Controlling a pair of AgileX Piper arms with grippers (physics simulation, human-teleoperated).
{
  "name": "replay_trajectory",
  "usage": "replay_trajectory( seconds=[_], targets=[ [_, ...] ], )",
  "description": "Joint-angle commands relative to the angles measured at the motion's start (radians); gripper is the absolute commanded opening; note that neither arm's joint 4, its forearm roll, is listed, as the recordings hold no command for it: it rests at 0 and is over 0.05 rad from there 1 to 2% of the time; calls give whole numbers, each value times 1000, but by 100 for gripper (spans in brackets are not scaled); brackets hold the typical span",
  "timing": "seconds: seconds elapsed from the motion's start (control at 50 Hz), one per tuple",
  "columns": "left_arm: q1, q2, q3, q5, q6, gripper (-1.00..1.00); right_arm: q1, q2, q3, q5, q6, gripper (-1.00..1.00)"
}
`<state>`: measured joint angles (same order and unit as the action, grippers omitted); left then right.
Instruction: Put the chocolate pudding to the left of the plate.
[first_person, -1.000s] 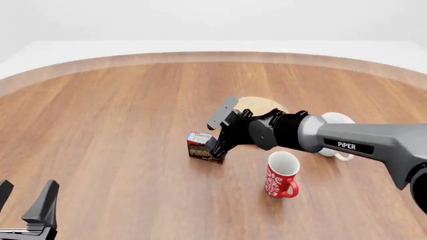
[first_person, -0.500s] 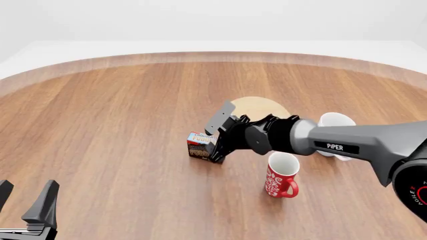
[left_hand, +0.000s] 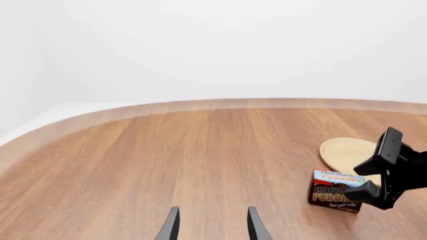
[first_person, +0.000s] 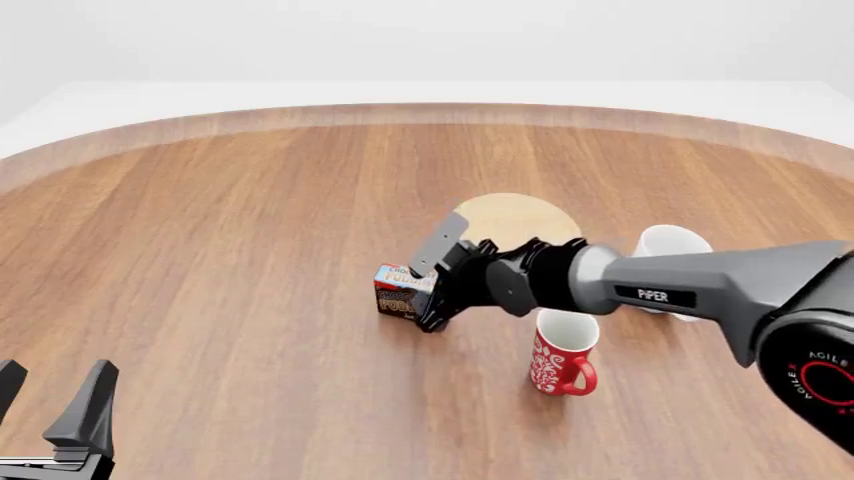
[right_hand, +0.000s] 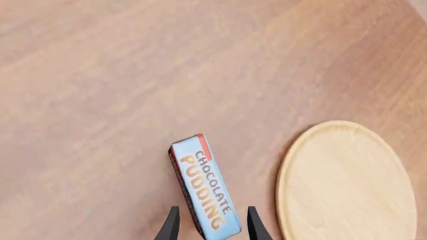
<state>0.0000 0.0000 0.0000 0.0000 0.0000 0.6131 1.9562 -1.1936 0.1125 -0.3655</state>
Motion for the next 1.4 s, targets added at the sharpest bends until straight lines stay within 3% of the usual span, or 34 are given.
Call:
replay_trajectory(
  seconds=[0.02,0.64,0.66,0.82,1.02,1.22,1.4],
  targets=[
    [0,0,0,0,0,100,-6,15,0,-12,5,100],
    [0,0,0,0,0,100,-11,44,-15,-22,29,100],
    [0,0,0,0,0,100,-6,44,-15,-18,38,-100],
    [0,0,0,0,0,100,-1,0,28,-76,47,-100],
    [0,0,0,0,0,100,19,-64,72,-81,91,-100],
    [0,0,0,0,0,100,39,-137,84,-57,105,-100],
    [0,0,0,0,0,100,23,-227,73,-1,83,-100]
  ],
)
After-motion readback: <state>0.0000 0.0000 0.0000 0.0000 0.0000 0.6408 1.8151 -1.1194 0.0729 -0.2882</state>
